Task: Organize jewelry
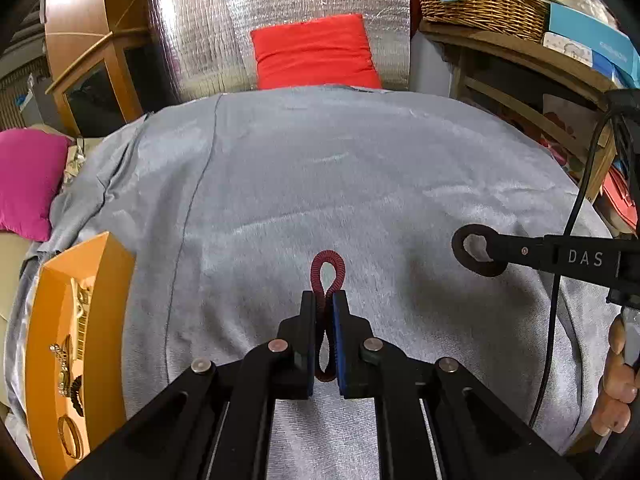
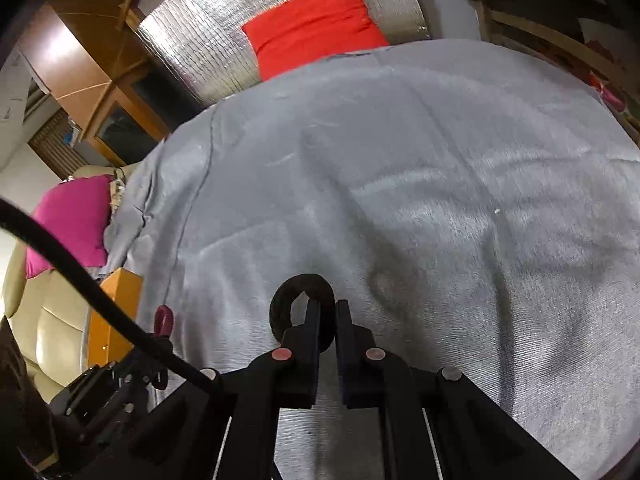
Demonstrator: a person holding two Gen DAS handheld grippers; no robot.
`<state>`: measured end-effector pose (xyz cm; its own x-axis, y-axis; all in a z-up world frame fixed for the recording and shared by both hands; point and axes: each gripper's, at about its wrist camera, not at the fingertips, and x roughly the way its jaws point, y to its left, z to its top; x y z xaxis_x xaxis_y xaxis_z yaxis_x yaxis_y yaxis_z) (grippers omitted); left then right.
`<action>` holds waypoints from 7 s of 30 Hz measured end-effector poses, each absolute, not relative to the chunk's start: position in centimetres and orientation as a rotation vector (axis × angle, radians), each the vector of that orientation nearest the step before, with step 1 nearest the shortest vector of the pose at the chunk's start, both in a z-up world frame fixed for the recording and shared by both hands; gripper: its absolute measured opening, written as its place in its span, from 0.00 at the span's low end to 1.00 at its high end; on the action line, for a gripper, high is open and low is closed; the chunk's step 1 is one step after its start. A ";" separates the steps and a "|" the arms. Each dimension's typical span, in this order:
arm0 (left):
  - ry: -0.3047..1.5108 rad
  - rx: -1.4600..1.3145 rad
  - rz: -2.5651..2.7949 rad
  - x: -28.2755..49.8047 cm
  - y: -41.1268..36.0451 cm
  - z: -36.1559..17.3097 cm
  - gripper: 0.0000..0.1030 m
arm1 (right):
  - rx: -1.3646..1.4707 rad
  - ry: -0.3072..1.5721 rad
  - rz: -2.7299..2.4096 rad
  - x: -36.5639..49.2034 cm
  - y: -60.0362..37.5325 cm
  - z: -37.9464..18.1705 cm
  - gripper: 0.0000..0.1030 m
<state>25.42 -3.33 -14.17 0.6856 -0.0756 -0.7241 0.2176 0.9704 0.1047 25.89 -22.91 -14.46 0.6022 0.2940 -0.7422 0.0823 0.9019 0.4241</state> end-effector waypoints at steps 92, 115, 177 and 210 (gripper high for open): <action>0.968 -0.093 0.111 12.5 26.0 -17.9 0.08 | -0.171 0.812 0.934 18.9 13.3 -13.3 0.08; 1.054 -0.013 0.225 13.5 24.9 -19.8 0.08 | -0.256 0.807 0.886 18.8 13.9 -14.5 0.11; 0.785 0.243 0.490 9.5 21.7 -9.9 0.77 | -0.046 0.784 0.796 15.8 7.5 -8.6 0.32; 0.437 0.175 0.544 -3.0 18.2 4.3 0.95 | 0.012 0.533 0.623 -2.0 1.4 4.5 0.65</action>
<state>-2.99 18.17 4.27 0.7671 0.5345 -0.3549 -0.4613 0.8439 0.2740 -2.04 1.44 4.54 0.6825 0.5586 -0.4714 -0.5523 0.8165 0.1679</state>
